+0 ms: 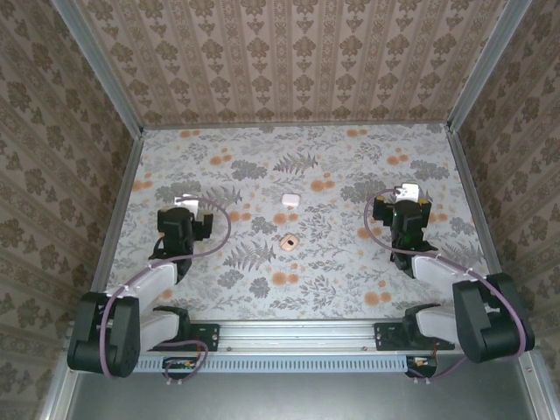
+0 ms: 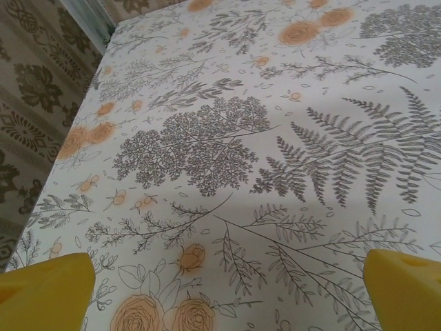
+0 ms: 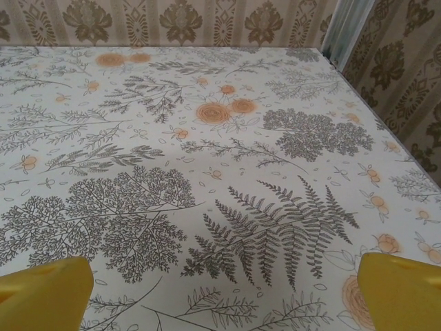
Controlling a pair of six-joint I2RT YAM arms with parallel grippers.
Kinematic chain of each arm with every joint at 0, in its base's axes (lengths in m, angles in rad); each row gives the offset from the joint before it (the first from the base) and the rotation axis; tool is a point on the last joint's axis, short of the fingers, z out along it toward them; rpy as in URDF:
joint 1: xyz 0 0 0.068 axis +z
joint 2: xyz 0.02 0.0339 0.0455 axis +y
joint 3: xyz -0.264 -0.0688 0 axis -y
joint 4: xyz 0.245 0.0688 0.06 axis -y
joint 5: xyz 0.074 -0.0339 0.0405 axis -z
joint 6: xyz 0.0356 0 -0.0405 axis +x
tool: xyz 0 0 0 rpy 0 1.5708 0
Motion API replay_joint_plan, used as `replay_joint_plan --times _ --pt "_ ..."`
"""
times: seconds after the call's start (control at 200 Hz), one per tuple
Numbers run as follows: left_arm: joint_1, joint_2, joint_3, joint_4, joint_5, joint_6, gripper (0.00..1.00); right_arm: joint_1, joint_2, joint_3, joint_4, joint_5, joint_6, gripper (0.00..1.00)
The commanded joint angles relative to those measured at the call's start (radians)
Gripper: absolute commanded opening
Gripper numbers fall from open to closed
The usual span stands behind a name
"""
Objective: Insert wireless bluetooth earbuds into charging case
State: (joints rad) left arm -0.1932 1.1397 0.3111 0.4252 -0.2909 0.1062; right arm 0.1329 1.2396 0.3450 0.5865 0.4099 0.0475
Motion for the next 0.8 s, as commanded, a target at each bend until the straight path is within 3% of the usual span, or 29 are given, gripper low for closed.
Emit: replay_joint_plan --times 0.0,0.2,0.375,0.48,0.635,0.685,0.795 --pt "0.029 0.017 -0.036 0.206 0.062 -0.001 1.0 -0.016 0.042 -0.012 0.154 -0.05 0.005 1.0" --pt "0.114 0.099 -0.098 0.477 0.168 0.001 1.0 -0.067 0.142 -0.042 0.352 -0.136 0.004 1.0" --pt "0.153 0.295 -0.093 0.683 0.249 -0.038 1.0 -0.094 0.308 -0.05 0.515 -0.175 0.023 1.0" --pt "0.152 0.42 -0.073 0.78 0.255 -0.017 1.0 -0.1 0.294 0.035 0.326 -0.166 0.035 1.0" --pt "0.159 0.398 0.102 0.418 0.247 -0.044 1.0 -0.091 0.289 0.036 0.316 -0.161 0.027 1.0" --pt "0.192 0.397 0.093 0.43 0.294 -0.068 1.0 -0.092 0.291 0.035 0.319 -0.16 0.027 1.0" --pt "0.171 0.398 0.093 0.433 0.269 -0.048 1.0 -0.091 0.29 0.035 0.317 -0.16 0.027 1.0"
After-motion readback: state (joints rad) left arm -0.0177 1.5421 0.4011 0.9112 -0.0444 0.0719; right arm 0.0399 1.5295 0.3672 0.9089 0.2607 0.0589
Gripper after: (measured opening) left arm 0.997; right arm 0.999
